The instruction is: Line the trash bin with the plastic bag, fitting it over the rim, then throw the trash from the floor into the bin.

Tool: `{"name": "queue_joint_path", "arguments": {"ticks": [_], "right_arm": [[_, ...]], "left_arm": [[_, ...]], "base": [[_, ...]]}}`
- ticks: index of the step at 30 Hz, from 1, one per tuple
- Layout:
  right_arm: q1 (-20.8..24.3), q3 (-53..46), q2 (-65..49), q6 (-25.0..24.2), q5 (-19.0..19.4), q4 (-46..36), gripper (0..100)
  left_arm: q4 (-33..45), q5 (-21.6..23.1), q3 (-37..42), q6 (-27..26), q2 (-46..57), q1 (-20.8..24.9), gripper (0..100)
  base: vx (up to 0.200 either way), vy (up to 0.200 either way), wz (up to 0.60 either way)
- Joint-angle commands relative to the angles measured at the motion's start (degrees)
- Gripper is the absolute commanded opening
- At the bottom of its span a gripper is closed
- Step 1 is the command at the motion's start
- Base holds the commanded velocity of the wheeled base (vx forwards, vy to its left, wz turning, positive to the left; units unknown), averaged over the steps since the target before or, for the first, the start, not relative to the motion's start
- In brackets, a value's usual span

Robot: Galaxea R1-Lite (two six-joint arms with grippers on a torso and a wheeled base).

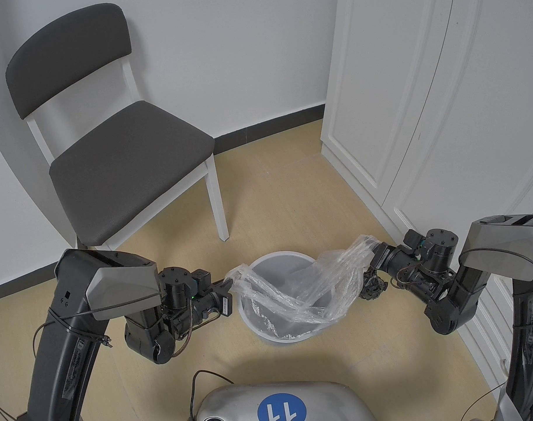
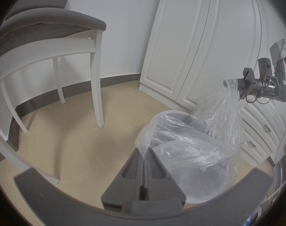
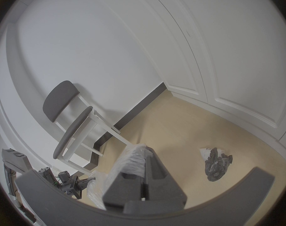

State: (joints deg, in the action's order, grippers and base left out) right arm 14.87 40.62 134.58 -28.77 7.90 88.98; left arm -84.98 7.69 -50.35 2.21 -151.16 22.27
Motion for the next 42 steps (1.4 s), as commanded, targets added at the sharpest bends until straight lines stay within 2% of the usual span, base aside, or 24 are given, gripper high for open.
{"name": "queue_joint_path", "arguments": {"ticks": [1, 8, 9, 19, 25, 30, 42], "right_arm": [[0.07, 0.69, 1.73, -0.94, 0.01, 1.02, 0], [0.51, 2.54, 3.32, -3.4, -0.52, 1.02, 0], [0.77, 3.15, 3.93, -5.16, -1.13, 1.02, 0], [2.18, 6.84, 3.93, -10.34, -3.59, 1.02, 0], [3.67, 6.4, 1.73, -10.52, -3.68, 1.02, 0], [6.05, 4.73, -0.55, -10.43, -5.09, 1.02, 0], [5.17, 7.81, 9.82, -9.46, -5.09, 1.02, 0]], "left_arm": [[-0.01, 0.04, -0.45, 0.08, -0.89, -0.3, 0], [0.87, -0.05, -4.41, 0.25, -2.91, -0.83, 0], [1.4, -0.05, -6.61, 0.34, -3.79, -1.35, 0], [5.62, 0.04, -14.25, 0.52, -4.14, -2.41, 0], [5.7, -0.05, -15.48, 2.45, -3.52, -2.41, 0], [3.33, 0.04, -12.85, 3.33, -3.26, -2.41, 0], [0.87, 1.1, -12.14, 2.8, -5.99, -1.18, 0]], "base": [[0.0, 0.0, 0.0], [0.0, 0.0, 0.0], [0.0, 0.0, 0.0], [0.0, 0.0, 0.0], [0.0, 0.0, 0.0], [0.0, 0.0, 0.0], [0.0, 0.0, 0.0]]}}
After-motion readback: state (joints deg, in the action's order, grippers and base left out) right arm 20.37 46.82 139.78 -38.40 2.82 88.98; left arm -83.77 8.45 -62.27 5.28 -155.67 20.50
